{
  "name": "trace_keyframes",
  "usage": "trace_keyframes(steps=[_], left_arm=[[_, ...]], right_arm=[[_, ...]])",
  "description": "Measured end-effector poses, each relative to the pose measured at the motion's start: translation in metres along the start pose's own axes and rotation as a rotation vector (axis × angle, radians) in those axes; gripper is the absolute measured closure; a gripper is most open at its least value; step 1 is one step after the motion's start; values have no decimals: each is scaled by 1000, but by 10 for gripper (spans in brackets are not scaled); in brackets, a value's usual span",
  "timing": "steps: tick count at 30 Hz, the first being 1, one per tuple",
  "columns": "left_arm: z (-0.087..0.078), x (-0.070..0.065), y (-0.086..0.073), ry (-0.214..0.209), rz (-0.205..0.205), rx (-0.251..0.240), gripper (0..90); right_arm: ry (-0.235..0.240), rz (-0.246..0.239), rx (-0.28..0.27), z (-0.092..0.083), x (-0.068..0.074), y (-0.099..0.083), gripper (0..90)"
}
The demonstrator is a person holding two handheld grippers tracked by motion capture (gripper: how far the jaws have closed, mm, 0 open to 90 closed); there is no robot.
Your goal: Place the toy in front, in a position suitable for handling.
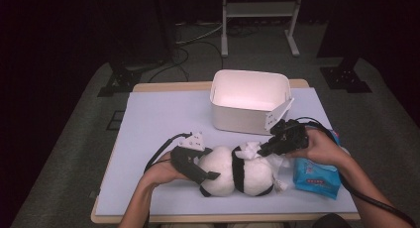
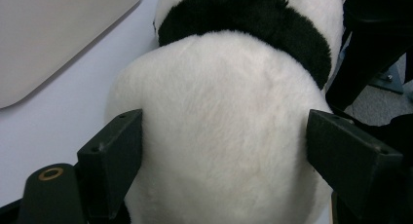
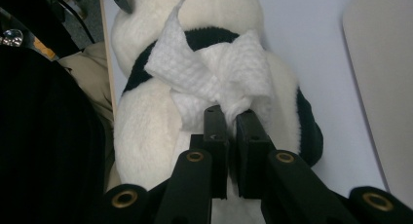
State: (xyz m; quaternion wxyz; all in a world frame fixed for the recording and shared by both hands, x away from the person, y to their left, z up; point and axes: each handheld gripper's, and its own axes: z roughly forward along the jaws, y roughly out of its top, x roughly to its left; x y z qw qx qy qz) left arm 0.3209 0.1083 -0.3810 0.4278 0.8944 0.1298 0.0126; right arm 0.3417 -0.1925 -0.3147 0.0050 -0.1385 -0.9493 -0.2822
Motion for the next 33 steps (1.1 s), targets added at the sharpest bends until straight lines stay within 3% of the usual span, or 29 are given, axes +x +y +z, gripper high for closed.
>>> trace_keyframes(steps=[4,14,18,22,25,30,33], left_arm=[[-2,1,1,4,-4,-2,143],[-6,15,-3,8,-84,8,51],[3,23,-5,-39,-137,30,23],[15,26,-6,-84,-146,25,23],[19,27,-4,-96,-142,20,62],[18,28,-5,-89,-126,-3,244],[14,28,-2,-76,-114,2,258]], right_arm=[[0,6,-4,1,0,-4,847],[-12,16,-10,4,-2,-11,848],[-5,23,-19,5,-5,-14,848],[-6,29,-24,8,-6,-16,849],[-10,35,-15,8,-8,-18,848],[1,60,-32,11,-16,-21,848],[10,72,-45,11,-19,-22,848]])
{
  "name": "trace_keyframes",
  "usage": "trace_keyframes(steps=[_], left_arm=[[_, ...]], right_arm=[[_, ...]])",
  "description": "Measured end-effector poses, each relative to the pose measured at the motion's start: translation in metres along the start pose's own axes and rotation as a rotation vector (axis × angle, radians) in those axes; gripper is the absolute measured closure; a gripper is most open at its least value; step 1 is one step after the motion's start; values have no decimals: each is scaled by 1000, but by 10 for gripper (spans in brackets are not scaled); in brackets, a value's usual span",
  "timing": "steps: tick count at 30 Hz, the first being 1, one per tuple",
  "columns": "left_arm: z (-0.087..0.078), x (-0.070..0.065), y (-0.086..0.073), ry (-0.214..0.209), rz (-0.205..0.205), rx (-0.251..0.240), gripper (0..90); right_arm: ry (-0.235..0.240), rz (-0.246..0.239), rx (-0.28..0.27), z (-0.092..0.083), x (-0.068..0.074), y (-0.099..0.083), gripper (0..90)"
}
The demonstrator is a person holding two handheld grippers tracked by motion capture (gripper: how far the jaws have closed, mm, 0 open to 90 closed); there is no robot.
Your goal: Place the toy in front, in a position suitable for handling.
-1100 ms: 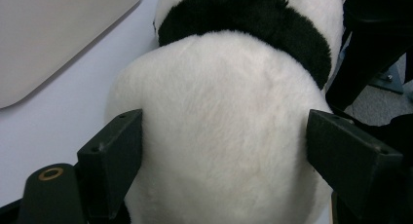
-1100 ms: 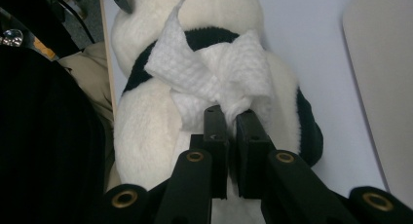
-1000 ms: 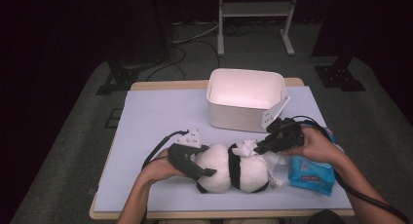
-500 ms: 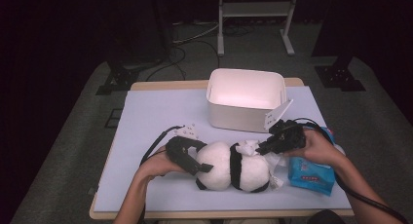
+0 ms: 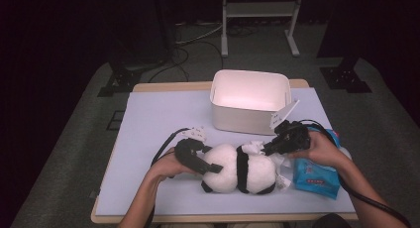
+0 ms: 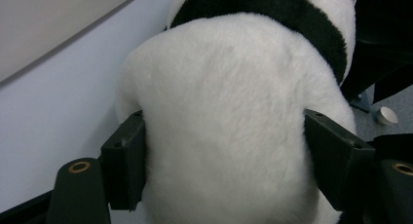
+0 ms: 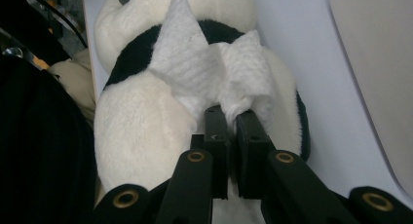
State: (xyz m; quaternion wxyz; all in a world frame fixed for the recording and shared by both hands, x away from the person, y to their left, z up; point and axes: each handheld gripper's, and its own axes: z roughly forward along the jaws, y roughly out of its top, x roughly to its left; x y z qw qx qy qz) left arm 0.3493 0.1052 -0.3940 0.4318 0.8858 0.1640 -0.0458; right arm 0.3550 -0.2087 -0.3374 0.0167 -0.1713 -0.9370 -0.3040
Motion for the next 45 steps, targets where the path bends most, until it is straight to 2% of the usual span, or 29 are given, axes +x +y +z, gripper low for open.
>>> trace_keyframes(steps=[6,9,10,17,19,23,25,26,27,31,36,38,40,45], left_arm=[[-4,0,4,29,14,16,258],[-8,0,6,65,29,24,262],[-10,0,7,86,39,32,262],[-16,0,5,118,45,53,264],[-16,-5,4,128,60,60,263],[-17,-15,1,149,68,72,247],[-17,-18,-3,144,56,67,198],[-17,-19,-4,145,50,61,198],[-18,-22,-5,133,38,57,143],[-20,-22,-3,137,24,33,99],[-26,-14,-2,129,-11,15,75],[-24,-6,-2,113,-50,33,41],[-22,-4,-2,106,-57,30,36],[-11,3,6,39,-43,37,23]], right_arm=[[6,4,-13,0,-5,4,847],[6,7,-20,-1,-7,8,847],[10,6,-21,0,-9,12,847],[25,-7,-22,6,-15,30,846],[28,-26,-17,12,-13,44,845],[23,-60,9,18,-5,55,846],[9,-89,32,21,6,54,846],[9,-89,32,21,6,54,846],[-1,-94,30,20,11,50,847],[-19,-105,29,18,16,43,848],[-26,-95,16,15,16,31,848],[-20,-88,9,15,14,29,848],[-19,-92,7,16,14,30,848],[-12,-101,14,18,13,32,848]])
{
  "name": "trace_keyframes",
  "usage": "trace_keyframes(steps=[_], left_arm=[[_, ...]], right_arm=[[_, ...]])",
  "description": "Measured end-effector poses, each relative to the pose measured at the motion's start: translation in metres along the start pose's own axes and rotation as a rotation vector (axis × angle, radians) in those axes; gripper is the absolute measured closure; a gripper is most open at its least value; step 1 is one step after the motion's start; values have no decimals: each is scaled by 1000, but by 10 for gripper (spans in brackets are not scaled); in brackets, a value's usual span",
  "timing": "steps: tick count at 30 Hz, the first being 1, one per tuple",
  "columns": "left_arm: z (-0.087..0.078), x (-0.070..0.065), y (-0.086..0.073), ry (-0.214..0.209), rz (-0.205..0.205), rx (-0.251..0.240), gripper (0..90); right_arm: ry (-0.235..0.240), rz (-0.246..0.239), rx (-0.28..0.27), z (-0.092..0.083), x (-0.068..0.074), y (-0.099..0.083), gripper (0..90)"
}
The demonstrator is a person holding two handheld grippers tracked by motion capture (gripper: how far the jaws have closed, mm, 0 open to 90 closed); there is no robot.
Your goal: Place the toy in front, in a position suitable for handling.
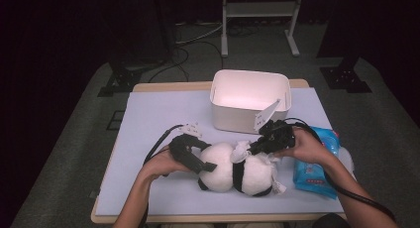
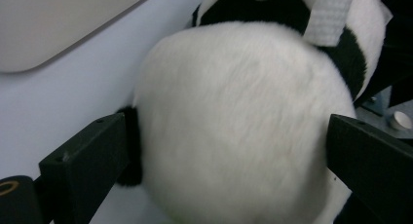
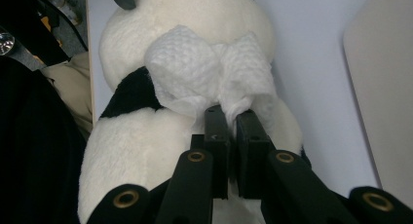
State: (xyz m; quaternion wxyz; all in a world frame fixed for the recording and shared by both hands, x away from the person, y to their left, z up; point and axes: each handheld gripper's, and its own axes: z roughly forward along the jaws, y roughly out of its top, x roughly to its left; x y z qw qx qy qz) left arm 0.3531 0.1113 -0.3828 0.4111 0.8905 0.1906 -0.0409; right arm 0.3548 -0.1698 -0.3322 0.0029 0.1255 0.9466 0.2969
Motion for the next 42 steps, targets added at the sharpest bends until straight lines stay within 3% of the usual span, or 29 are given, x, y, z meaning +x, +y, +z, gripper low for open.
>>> trace_keyframes(steps=[1,4,11,13,14,17,22,25,27,36,39,42], left_arm=[[3,1,3,-10,8,11,20],[12,5,8,-51,-22,38,12],[27,11,9,-104,-27,60,0],[28,11,7,-107,-24,55,82],[28,11,7,-109,-21,49,82],[23,9,5,-88,-3,27,247],[15,4,9,-43,28,36,286],[11,2,10,-15,43,37,296],[6,1,9,28,63,35,319],[-5,3,9,124,75,17,319],[-7,1,7,145,72,18,318],[-6,-2,3,138,61,27,280]], right_arm=[[0,-2,-1,0,0,1,848],[-1,-3,3,0,1,1,848],[12,4,0,2,-2,0,848],[13,7,-1,4,-4,0,848],[13,7,-1,4,-4,0,848],[14,16,-9,4,-6,-1,847],[15,21,-14,2,-8,2,846],[8,10,-13,1,-9,6,846],[7,13,-18,-2,-11,11,846],[-27,8,-1,-9,-20,24,845],[-21,12,0,-7,-21,27,845],[1,-1,11,0,-19,26,845]])
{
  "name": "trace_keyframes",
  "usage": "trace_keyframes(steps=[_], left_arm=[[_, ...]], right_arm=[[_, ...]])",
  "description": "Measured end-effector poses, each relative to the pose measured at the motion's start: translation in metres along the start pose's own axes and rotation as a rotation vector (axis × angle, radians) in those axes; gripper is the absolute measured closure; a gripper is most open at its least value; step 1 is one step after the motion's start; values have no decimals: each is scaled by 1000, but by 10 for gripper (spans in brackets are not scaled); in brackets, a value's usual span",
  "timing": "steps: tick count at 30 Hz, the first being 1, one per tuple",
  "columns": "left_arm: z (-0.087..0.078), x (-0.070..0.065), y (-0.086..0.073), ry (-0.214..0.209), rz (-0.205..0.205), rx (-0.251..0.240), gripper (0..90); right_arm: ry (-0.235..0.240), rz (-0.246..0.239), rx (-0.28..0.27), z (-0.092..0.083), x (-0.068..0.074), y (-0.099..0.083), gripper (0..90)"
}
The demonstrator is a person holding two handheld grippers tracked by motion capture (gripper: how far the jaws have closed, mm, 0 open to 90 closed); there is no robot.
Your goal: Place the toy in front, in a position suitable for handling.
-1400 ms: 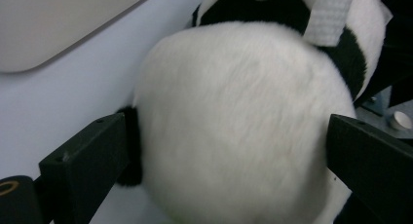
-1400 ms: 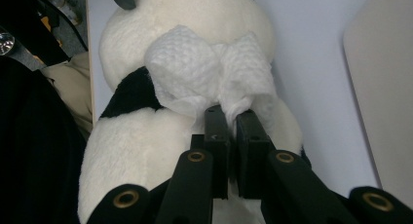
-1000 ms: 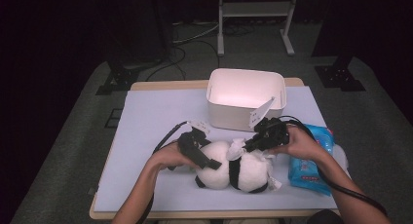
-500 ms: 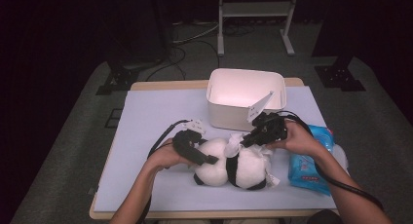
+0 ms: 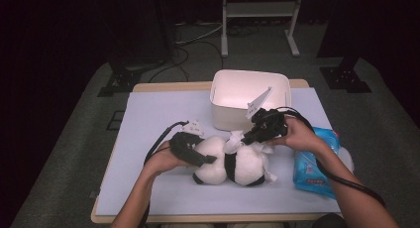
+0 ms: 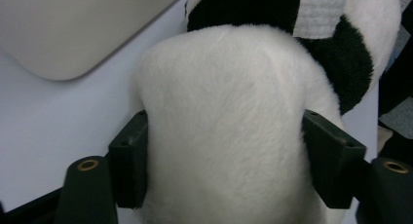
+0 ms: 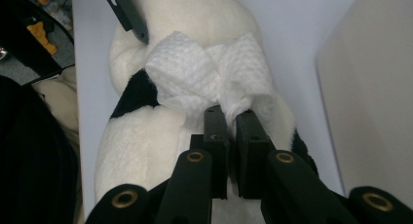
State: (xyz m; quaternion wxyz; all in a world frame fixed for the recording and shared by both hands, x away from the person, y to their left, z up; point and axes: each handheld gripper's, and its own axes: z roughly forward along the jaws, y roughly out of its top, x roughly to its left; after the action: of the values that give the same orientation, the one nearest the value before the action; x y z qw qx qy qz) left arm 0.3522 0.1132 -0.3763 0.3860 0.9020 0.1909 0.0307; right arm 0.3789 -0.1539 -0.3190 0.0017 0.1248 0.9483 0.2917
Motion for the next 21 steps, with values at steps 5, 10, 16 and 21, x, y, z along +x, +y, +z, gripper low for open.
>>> trace_keyframes(steps=[5,10,16,21], left_arm=[[0,-6,-2,-9,-38,9,120],[-7,-4,1,-21,-43,1,59],[-9,10,5,-48,-72,10,25],[2,18,6,-145,-83,42,18]], right_arm=[[9,2,-18,1,8,-6,846],[2,-16,-32,0,18,-10,846],[12,-37,-40,0,26,-11,848],[16,-58,-32,0,31,-10,848]])
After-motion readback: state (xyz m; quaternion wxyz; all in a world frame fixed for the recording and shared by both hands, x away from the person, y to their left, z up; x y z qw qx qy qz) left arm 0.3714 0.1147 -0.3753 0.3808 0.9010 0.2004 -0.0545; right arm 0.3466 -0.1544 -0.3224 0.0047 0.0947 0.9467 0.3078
